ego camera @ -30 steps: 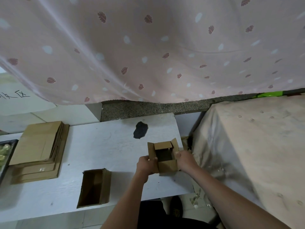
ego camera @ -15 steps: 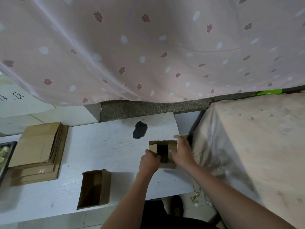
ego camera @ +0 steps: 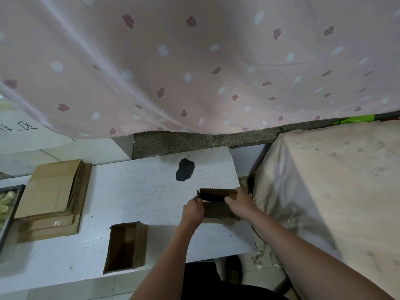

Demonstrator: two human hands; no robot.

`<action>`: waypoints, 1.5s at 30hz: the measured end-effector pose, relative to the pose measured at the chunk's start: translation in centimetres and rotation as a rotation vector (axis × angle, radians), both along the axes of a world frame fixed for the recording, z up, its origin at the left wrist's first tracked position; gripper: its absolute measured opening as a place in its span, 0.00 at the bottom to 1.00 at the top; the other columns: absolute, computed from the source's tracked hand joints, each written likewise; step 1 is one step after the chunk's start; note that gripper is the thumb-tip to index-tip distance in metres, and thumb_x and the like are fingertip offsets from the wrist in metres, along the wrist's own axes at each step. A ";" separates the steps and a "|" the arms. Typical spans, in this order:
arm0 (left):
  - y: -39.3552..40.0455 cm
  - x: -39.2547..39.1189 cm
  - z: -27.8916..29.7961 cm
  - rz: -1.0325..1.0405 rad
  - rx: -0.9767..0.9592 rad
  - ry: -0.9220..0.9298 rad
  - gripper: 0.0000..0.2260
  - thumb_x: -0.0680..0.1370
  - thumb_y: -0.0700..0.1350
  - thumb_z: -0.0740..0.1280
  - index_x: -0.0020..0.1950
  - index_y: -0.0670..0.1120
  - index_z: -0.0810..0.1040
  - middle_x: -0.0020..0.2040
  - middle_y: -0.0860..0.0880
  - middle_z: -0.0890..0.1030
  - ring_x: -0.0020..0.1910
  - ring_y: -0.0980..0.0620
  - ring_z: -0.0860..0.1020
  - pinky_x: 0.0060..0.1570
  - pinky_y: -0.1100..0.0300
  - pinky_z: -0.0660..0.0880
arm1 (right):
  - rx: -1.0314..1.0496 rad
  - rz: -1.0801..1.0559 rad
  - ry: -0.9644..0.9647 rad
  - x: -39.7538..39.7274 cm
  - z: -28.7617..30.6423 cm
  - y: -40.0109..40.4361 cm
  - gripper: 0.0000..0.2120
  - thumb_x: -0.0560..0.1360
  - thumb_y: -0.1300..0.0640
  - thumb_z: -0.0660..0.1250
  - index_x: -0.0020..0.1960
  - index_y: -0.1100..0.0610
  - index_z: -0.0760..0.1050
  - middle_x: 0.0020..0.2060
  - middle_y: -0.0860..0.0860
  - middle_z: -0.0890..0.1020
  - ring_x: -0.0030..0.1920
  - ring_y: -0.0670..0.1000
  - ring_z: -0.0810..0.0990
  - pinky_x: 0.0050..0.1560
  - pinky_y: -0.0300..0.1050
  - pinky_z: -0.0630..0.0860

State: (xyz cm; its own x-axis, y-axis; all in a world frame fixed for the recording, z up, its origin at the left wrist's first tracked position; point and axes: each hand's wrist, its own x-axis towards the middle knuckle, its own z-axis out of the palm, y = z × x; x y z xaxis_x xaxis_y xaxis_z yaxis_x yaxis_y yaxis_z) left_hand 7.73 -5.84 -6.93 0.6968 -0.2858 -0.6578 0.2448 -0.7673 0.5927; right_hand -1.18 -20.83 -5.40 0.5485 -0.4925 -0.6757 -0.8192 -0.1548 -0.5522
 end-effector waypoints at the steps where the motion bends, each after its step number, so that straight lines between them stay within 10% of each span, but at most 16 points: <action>1: 0.4 0.2 0.1 0.068 -0.059 0.068 0.17 0.86 0.47 0.51 0.70 0.44 0.72 0.63 0.41 0.76 0.58 0.42 0.77 0.55 0.44 0.81 | 0.044 -0.043 -0.028 0.0 0.2 -0.4 0.22 0.80 0.51 0.58 0.73 0.54 0.64 0.54 0.52 0.77 0.49 0.52 0.77 0.46 0.45 0.74; 6: 1.9 0.9 0.6 0.210 -0.253 0.228 0.15 0.86 0.53 0.56 0.69 0.53 0.75 0.63 0.43 0.75 0.57 0.43 0.77 0.48 0.49 0.84 | 0.430 -0.437 -0.174 -0.1 0.6 -1.5 0.18 0.79 0.63 0.54 0.66 0.54 0.74 0.67 0.59 0.74 0.65 0.63 0.74 0.63 0.68 0.74; 11: 2.2 1.2 0.6 0.097 -0.288 0.186 0.15 0.83 0.51 0.58 0.56 0.54 0.84 0.58 0.47 0.81 0.56 0.48 0.78 0.57 0.53 0.80 | 0.696 -0.816 -0.346 0.0 0.8 -2.2 0.13 0.79 0.49 0.65 0.52 0.60 0.74 0.53 0.62 0.80 0.57 0.63 0.80 0.58 0.64 0.78; 16: 2.5 0.7 0.6 -0.206 -0.191 -0.021 0.20 0.75 0.61 0.56 0.44 0.53 0.85 0.52 0.57 0.84 0.50 0.60 0.78 0.52 0.66 0.73 | 0.449 -0.628 -0.123 -1.0 -1.1 -3.3 0.10 0.71 0.71 0.73 0.52 0.68 0.77 0.46 0.63 0.84 0.43 0.59 0.85 0.44 0.51 0.83; 22: 2.4 -0.1 -2.9 -0.528 -0.012 -0.370 0.15 0.83 0.48 0.59 0.65 0.49 0.81 0.67 0.44 0.78 0.67 0.43 0.72 0.66 0.54 0.69 | 0.381 -0.636 -0.029 -1.2 -3.8 -2.2 0.09 0.73 0.72 0.70 0.52 0.65 0.78 0.45 0.58 0.82 0.48 0.58 0.82 0.57 0.56 0.80; 32: 0.2 -1.8 -8.1 -0.610 0.217 -0.261 0.24 0.86 0.53 0.49 0.82 0.57 0.49 0.83 0.45 0.44 0.81 0.43 0.44 0.78 0.40 0.47 | 0.391 -1.090 -0.047 0.3 -8.7 5.5 0.26 0.77 0.66 0.64 0.75 0.59 0.65 0.65 0.58 0.76 0.58 0.60 0.77 0.60 0.52 0.75; 37: 0.6 -2.7 -11.4 -0.679 0.322 -0.364 0.28 0.85 0.58 0.46 0.82 0.56 0.38 0.80 0.43 0.33 0.80 0.42 0.34 0.77 0.42 0.38 | 0.245 -0.762 0.194 -1.0 -11.1 5.9 0.17 0.73 0.52 0.74 0.57 0.62 0.80 0.50 0.57 0.83 0.44 0.56 0.81 0.41 0.49 0.80; 45: 3.6 -0.8 -14.7 -0.875 0.243 -0.645 0.30 0.83 0.62 0.47 0.83 0.55 0.44 0.81 0.43 0.36 0.80 0.42 0.37 0.79 0.44 0.42 | 0.030 -0.037 0.141 -2.6 -10.6 5.2 0.07 0.77 0.57 0.63 0.41 0.57 0.75 0.40 0.59 0.83 0.44 0.61 0.83 0.45 0.54 0.81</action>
